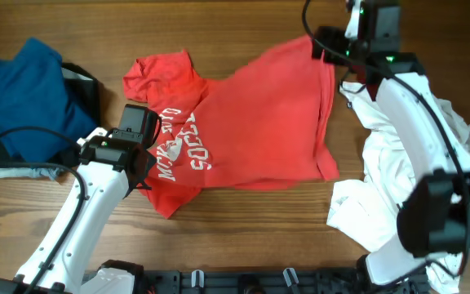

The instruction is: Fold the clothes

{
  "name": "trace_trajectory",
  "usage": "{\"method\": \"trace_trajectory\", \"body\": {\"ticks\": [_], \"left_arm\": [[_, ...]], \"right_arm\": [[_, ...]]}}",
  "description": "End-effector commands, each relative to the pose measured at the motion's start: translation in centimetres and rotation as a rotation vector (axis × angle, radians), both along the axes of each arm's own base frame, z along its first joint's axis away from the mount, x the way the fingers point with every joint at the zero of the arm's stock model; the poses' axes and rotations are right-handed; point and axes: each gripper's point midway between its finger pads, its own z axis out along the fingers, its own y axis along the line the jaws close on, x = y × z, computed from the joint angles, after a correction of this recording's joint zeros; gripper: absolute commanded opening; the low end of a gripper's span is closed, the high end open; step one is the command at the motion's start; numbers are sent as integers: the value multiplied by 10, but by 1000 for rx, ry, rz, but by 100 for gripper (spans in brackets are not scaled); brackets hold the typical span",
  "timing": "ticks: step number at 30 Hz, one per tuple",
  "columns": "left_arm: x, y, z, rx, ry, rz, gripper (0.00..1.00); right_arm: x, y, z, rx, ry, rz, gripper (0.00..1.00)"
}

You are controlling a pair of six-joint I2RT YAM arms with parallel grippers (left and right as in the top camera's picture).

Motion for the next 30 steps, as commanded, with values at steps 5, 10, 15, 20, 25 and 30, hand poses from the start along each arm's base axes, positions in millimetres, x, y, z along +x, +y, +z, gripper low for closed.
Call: {"method": "trace_trajectory", "body": {"ticks": [5, 10, 15, 20, 25, 30], "left_arm": [[6, 5, 4, 28, -32, -1, 4], [6, 5, 4, 28, -32, -1, 4], [3, 4, 3, 20, -19, -3, 4], [3, 4, 2, 18, -18, -3, 4], [3, 4, 2, 18, -18, -3, 4], [3, 4, 2, 18, -18, -3, 4]], "right_arm": [[-109, -31, -53, -36, 494, -27, 97], [-184, -17, -90, -63, 777, 37, 78], [-229, -18, -119, -38, 930, -62, 64], [-250, -20, -138, -41, 979, -85, 56], [-253, -20, -137, -46, 993, -75, 49], [-252, -24, -138, -57, 987, -104, 42]]}}
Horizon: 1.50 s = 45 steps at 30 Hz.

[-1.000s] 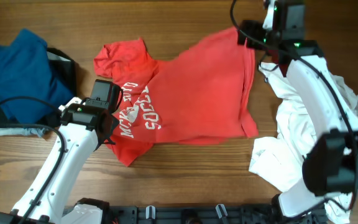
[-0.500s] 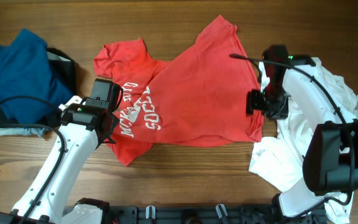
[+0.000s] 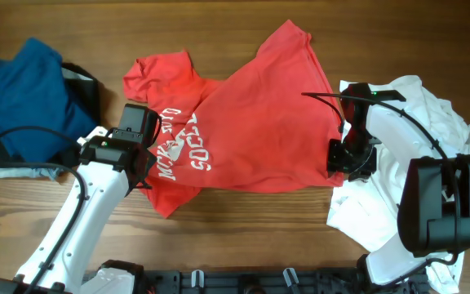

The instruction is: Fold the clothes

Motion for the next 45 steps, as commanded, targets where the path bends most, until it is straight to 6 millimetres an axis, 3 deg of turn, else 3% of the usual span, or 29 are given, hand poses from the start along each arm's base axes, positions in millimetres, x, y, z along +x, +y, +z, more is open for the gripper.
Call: {"method": "trace_trajectory", "body": {"ticks": [1, 3, 8, 13, 14, 16, 19, 24, 31, 38, 45], "left_arm": [[0, 5, 2, 22, -5, -3, 4], [0, 5, 2, 22, -5, -3, 4], [0, 5, 2, 22, -4, -3, 4], [0, 5, 2, 22, -4, -3, 4], [0, 5, 2, 22, -4, -3, 4], [0, 5, 2, 22, -4, -4, 4], [0, 5, 2, 22, -6, -3, 4], [0, 5, 2, 22, -4, -3, 4], [0, 5, 2, 22, -5, -3, 4], [0, 5, 2, 22, -5, -3, 4], [0, 5, 2, 22, -5, -3, 4]], "right_arm": [[2, -2, 4, -20, -26, -22, 38], [1, -8, 4, -51, -25, -22, 25], [2, -26, 5, -161, -31, -81, 10], [-3, -45, 8, -251, -18, -150, 4], [-4, -47, 8, -250, -16, -161, 4], [0, -27, 4, -92, -18, -59, 8], [1, 6, 5, 109, -27, 79, 27], [-2, 22, 5, 107, -22, 135, 36], [-3, 6, 2, -53, -21, 101, 38], [-11, 7, -19, -35, -30, 116, 38], [-11, 6, -22, -42, -38, 103, 31]]}}
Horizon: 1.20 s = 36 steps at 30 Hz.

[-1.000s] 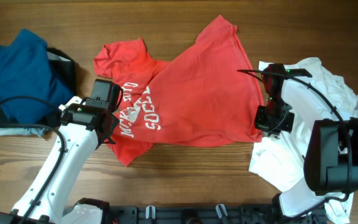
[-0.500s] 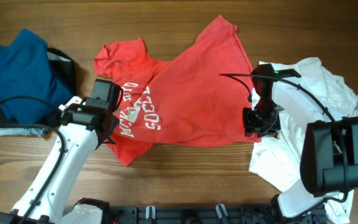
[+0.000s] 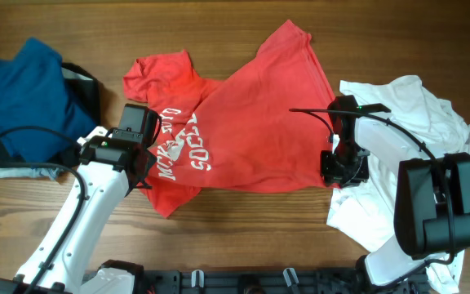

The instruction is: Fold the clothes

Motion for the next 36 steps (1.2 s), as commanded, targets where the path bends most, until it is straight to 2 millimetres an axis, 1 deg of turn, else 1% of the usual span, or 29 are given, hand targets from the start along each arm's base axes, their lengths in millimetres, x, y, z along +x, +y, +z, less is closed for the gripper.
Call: {"method": "trace_trajectory", "body": {"ticks": [1, 3, 6, 8, 9, 11, 16, 18, 20, 21, 23, 24, 27, 28, 29, 31, 32, 33, 34, 36], "left_arm": [[0, 5, 2, 21, -5, -3, 4], [0, 5, 2, 21, -5, -2, 4], [0, 5, 2, 22, -5, -3, 4], [0, 5, 2, 22, -5, -3, 4], [0, 5, 2, 22, -5, -3, 4], [0, 5, 2, 22, -5, -3, 4], [0, 5, 2, 28, 5, -30, 4], [0, 5, 2, 31, 9, -42, 4], [0, 5, 2, 30, 9, -41, 4], [0, 5, 2, 30, 9, -41, 4], [0, 5, 2, 31, 8, -41, 4], [0, 5, 2, 30, 9, -41, 4], [0, 5, 2, 30, 9, -41, 4], [0, 5, 2, 30, 9, -41, 4], [0, 5, 2, 30, 9, -41, 4], [0, 5, 2, 30, 8, -41, 4], [0, 5, 2, 30, 8, -41, 4], [0, 5, 2, 30, 9, -41, 4], [0, 5, 2, 30, 9, -41, 4], [0, 5, 2, 30, 8, -41, 4]], "right_arm": [[1, -2, 2, -15, -21, -4, 29], [2, -4, 3, -31, -22, -8, 19], [6, -11, 6, -79, -40, -43, 18], [11, -10, 8, -77, -55, -43, 16], [14, -10, 9, -75, -65, -44, 14], [17, -9, 8, -74, -81, -54, 4], [28, -9, 12, -67, -129, -115, 4], [32, -7, 14, -49, -151, -114, 5], [34, -1, 14, -3, -154, -57, 20], [37, 0, 15, 9, -170, -31, 24], [46, 1, 26, 15, -212, -28, 26], [56, 1, 39, 20, -261, -44, 27], [88, -6, 80, 35, -425, -95, 46], [98, -10, 92, 38, -475, -109, 46], [109, -18, 102, 37, -524, -116, 44], [119, -33, 106, 27, -564, -139, 34], [121, -40, 102, 22, -558, -155, 23], [122, -48, 97, 17, -549, -169, 15], [125, -55, 88, 18, -535, -174, 10], [132, -57, 72, 73, -518, -137, 4]]}}
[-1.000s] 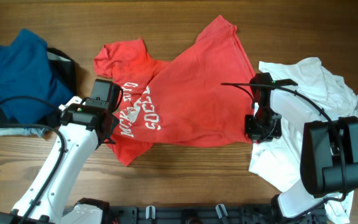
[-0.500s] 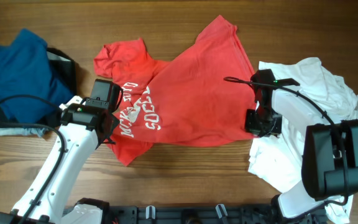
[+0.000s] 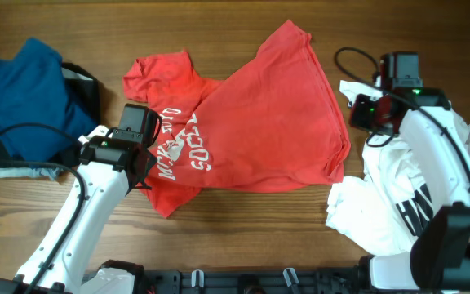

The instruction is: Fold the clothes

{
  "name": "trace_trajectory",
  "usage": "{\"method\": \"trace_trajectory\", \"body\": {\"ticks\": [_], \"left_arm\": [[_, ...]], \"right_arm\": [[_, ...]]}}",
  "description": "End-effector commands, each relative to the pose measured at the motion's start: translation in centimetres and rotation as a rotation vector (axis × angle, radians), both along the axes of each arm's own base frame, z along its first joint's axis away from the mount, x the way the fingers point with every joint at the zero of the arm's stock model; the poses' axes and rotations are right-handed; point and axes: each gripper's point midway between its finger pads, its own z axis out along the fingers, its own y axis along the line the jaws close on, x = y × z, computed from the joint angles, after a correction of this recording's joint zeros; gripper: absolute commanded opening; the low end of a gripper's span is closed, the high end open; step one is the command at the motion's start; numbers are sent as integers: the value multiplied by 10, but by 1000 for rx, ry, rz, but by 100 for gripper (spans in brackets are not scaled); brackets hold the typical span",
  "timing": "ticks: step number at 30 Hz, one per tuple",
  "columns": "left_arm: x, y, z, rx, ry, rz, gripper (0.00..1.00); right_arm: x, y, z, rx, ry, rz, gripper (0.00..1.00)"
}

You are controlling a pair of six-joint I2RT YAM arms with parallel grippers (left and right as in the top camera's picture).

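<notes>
A red T-shirt (image 3: pixel 259 114) with white lettering lies spread across the middle of the table, one sleeve bunched at the upper left. My left gripper (image 3: pixel 147 173) sits on the shirt's lower left edge and looks shut on the cloth there. My right gripper (image 3: pixel 356 113) hangs just off the shirt's right edge, above the white clothes. Its fingers are too dark and small to make out how they stand.
A pile of white clothes (image 3: pixel 414 188) fills the right side, one piece showing dark print. A blue garment (image 3: pixel 23 98) lies at the far left on top of black and grey cloth (image 3: pixel 84 82). A dark fixture (image 3: pixel 235 282) runs along the front edge.
My right gripper was at the shirt's lower right corner and is now higher, beside the right edge. That edge now reaches further right. The white pile has shifted and shows dark print.
At first my right gripper was at the far edge, at the shirt's lifted top corner. Then that corner lay flat and the gripper was down at the lower right corner, where it stayed. Now it is beside the right edge. The left gripper never moved.
</notes>
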Motion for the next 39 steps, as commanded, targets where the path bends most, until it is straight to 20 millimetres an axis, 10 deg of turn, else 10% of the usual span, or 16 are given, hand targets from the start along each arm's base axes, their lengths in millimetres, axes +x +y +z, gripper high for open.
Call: {"method": "trace_trajectory", "body": {"ticks": [1, 10, 16, 22, 30, 34, 39], "left_arm": [[0, 5, 2, 21, -5, -3, 4], [1, 4, 2, 17, -9, -4, 4], [0, 1, 1, 2, -5, -6, 4], [0, 1, 1, 2, -5, -6, 4], [0, 1, 1, 2, -5, -6, 4], [0, 1, 1, 2, -5, -6, 4], [0, 1, 1, 2, -5, -6, 5]], "right_arm": [[12, -4, -36, 68, 41, 98, 4], [58, -36, -105, -17, -5, 53, 4], [28, -113, -118, -207, 92, -274, 4], [-13, -184, -105, -46, 140, -580, 4], [40, -110, 14, 72, -119, -137, 11], [6, -40, 49, 90, -47, 20, 11], [-50, 8, 23, 148, 204, 52, 34]]}}
